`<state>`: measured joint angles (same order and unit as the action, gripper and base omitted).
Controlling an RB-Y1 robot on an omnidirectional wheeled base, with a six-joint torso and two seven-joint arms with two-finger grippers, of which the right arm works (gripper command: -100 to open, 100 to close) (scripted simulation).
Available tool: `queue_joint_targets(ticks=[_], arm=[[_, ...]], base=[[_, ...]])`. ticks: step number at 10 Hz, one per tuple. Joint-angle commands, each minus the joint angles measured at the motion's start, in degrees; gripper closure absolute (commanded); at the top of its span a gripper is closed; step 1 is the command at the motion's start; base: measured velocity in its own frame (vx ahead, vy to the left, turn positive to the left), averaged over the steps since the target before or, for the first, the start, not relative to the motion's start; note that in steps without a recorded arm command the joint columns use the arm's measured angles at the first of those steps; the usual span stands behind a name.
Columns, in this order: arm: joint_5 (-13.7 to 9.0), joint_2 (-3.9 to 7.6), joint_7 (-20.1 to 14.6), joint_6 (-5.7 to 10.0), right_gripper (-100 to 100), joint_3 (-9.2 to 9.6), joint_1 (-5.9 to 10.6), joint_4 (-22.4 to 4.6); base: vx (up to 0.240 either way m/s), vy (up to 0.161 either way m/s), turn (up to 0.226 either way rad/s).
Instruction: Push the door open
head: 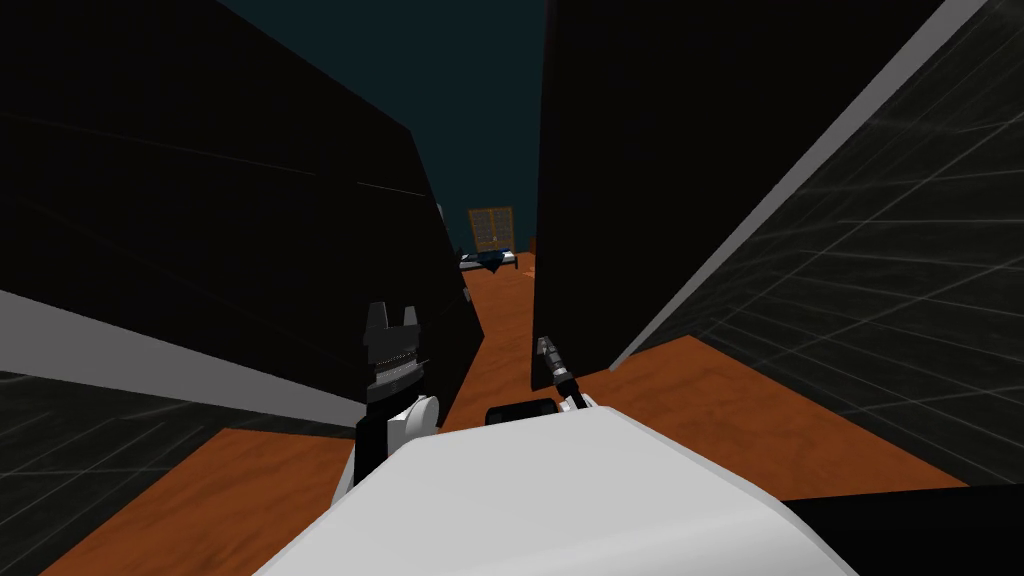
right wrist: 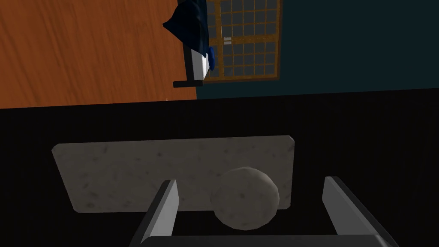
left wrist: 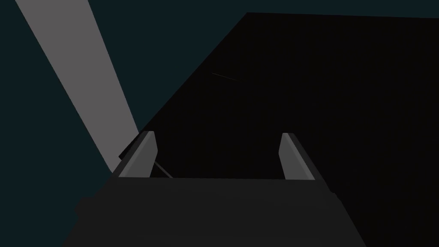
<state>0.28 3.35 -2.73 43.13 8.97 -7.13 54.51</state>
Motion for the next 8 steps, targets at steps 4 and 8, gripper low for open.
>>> queue_joint_targets(ticks=[4, 8], arm=[[0.0, 0.02, 0.0, -0.09, 100, -0.01, 0.06, 0.0], [-0.2, 0.26, 0.4, -0.26, 100, -0.67, 0.18, -0.2]], base=[[-0.017, -0.004, 0.006], [0.054, 0.013, -0.018]])
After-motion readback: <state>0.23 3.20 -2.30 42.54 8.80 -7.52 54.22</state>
